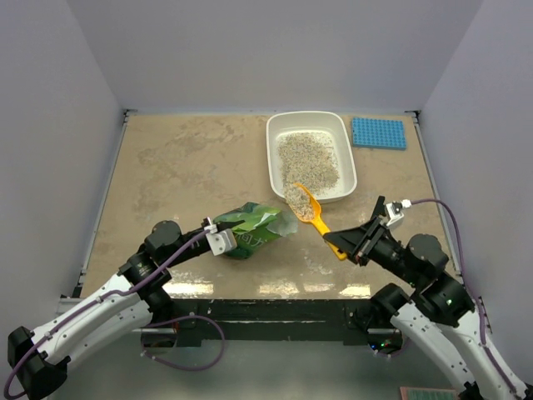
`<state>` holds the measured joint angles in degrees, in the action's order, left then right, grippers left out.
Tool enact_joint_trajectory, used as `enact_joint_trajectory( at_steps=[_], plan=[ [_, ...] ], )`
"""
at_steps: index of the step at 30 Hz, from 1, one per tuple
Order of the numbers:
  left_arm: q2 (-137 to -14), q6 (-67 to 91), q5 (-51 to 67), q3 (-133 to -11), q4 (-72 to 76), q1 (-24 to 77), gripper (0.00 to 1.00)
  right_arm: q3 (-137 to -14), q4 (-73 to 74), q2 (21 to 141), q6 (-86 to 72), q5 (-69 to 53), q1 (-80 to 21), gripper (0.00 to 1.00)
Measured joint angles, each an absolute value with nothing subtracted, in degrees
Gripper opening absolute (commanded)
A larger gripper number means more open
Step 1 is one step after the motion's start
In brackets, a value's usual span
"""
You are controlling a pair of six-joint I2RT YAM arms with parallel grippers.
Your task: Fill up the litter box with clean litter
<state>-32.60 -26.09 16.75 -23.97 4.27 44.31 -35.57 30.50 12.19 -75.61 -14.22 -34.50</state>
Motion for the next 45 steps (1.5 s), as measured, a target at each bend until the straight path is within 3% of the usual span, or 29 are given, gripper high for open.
enact_joint_trajectory(
  at_steps=[13,22,29,40,45],
  plan=[
    [-31.57,-26.04,16.05,-23.55,4.6,44.31,0.0,-38.76,9.41,38.83,-72.36,1.63,-34.2,0.0],
    [-31.2,-25.65,16.05,-23.55,4.6,44.31,0.0,-36.95,1.15,56.47,-64.12,5.54,-25.67,0.0],
    [-31.09,-25.54,16.08,-23.55,4.6,44.31,0.0,-41.56,6.61,65.01,-49.32,13.65,-24.32,0.0],
    [-31.11,-25.52,16.1,-23.55,4.58,44.31,0.0,-69.63,23.79,84.99,-25.26,20.58,-25.39,0.0],
    [-31.05,-25.52,16.08,-23.55,4.56,44.31,0.0,-75.68,32.88,93.51,-18.13,31.42,-32.14,0.0]
  ],
)
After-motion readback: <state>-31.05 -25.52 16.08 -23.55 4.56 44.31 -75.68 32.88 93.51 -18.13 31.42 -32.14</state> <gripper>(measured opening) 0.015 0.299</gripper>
